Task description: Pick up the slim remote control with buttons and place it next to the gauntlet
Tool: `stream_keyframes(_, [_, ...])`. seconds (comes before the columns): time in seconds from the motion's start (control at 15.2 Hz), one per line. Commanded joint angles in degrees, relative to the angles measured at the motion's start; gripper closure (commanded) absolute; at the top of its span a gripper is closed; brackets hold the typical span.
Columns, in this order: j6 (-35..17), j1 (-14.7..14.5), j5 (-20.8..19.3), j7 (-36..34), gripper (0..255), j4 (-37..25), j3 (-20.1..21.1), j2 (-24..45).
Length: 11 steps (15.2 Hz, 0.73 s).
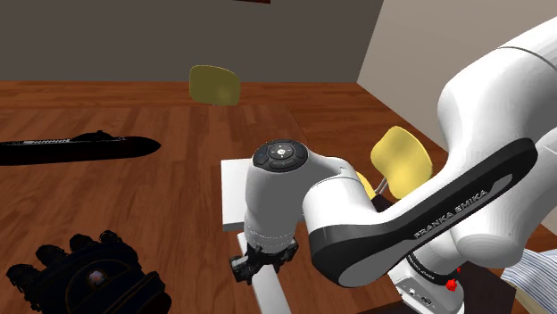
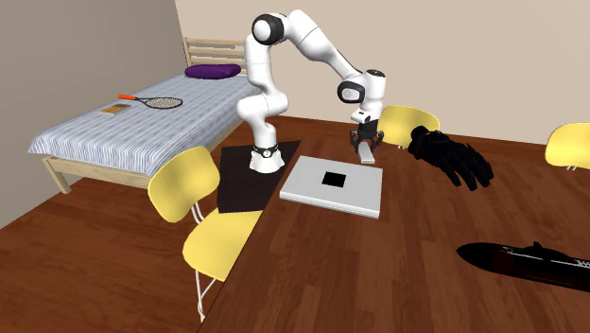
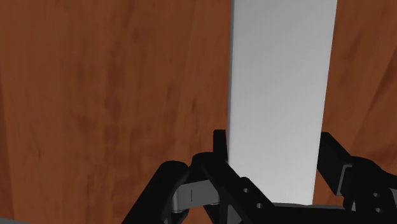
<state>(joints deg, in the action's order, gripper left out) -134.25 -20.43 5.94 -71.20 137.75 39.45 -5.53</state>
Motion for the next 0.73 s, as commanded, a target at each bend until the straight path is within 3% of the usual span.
stream_keyframes(0.0, [0.0, 0.0, 0.0, 0.0, 255, 0.0, 0.0, 0.1])
stream_keyframes(0.07, [0.0, 0.0, 0.0, 0.0, 255, 0.0, 0.0, 0.1])
stream_keyframes(0.13, [0.0, 0.0, 0.0, 0.0, 0, 0.0, 0.0, 0.1])
stream_keyframes(0.46, [0.0, 0.0, 0.0, 0.0, 0, 0.0, 0.0, 0.1])
stream_keyframes(0.66, [6.4, -0.4, 2.9, 2.3, 0, -2.5, -1.0, -4.5])
